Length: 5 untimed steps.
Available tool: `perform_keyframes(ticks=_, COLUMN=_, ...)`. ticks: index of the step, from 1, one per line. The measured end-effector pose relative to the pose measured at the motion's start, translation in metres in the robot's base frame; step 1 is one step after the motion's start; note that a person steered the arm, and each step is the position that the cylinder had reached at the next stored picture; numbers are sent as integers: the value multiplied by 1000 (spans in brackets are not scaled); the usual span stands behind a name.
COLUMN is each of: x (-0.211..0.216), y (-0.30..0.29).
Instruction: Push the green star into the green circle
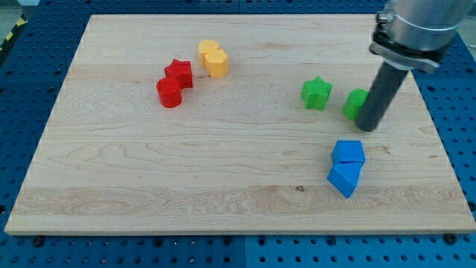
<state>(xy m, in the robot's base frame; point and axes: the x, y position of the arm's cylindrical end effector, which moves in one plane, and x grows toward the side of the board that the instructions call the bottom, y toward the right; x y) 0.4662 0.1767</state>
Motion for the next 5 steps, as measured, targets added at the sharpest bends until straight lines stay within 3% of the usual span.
perform_keyframes(ticks=3, x=-35, y=-117)
perform_keyframes(ticks=5, x=-69, y=-121)
